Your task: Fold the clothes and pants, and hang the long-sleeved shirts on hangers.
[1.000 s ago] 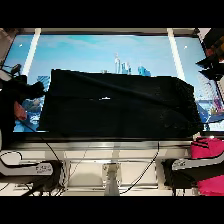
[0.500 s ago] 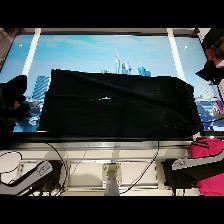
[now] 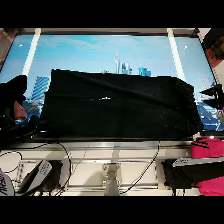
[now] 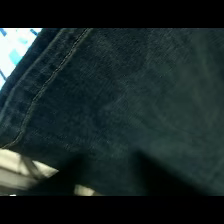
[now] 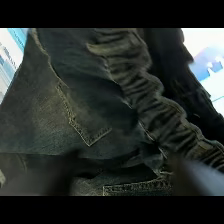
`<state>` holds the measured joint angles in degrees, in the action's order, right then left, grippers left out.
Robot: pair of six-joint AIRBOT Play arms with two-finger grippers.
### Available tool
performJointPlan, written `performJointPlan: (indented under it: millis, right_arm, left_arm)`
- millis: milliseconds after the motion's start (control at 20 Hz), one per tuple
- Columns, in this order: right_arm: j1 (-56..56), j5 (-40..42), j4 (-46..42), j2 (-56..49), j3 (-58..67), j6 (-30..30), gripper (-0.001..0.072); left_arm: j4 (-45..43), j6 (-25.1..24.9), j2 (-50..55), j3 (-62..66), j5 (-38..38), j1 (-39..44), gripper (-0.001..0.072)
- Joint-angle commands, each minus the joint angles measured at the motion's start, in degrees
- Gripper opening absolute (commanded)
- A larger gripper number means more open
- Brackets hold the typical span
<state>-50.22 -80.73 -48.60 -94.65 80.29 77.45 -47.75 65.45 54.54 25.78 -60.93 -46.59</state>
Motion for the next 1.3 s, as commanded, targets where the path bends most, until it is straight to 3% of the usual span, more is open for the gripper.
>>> performJointPlan:
  millis: [0,200,350,550,650,800,1100,1200,1250]
  right_arm:
    - [-1.4,2.1,1.0,0.0,-2.3,-0.5,0.0687]
    - [-1.6,3.7,1.4,0.0,-2.3,-0.4,0.0687]
    - [-1.5,3.7,2.5,0.0,-2.3,0.1,0.0689]
    - [-1.5,2.9,3.2,0.0,-2.2,2.9,0.0689]
    - [-1.5,1.6,3.8,0.0,-2.2,2.8,0.0689]
    - [-1.4,1.0,3.9,0.0,-2.2,2.8,0.0689]
    - [1.8,0.9,3.8,0.0,-2.2,2.8,0.0689]
    - [3.1,1.6,3.8,0.0,-2.2,2.8,0.0688]
    - [3.5,2.7,3.7,0.0,-2.2,2.8,0.0685]
  left_arm:
    - [2.7,1.4,-0.5,-1.6,2.8,-0.7,0.0546]
    - [-6.5,8.3,-0.5,-1.6,4.2,-0.7,0.0547]
    - [-7.2,12.6,-0.5,-1.6,6.0,-0.7,0.0551]
    - [-7.4,12.9,-0.5,-1.6,8.4,-0.7,0.0554]
    - [-8.9,16.1,-0.5,-1.6,7.0,-0.7,0.0554]
    - [-13.3,16.7,-0.5,-1.6,5.7,-0.7,0.0553]
    - [-10.2,17.1,3.7,-1.6,3.8,-0.5,0.0551]
    - [-7.4,17.1,5.3,-1.6,7.3,0.1,0.0524]
    - [-5.0,17.1,6.1,-1.6,9.3,0.7,0.0427]
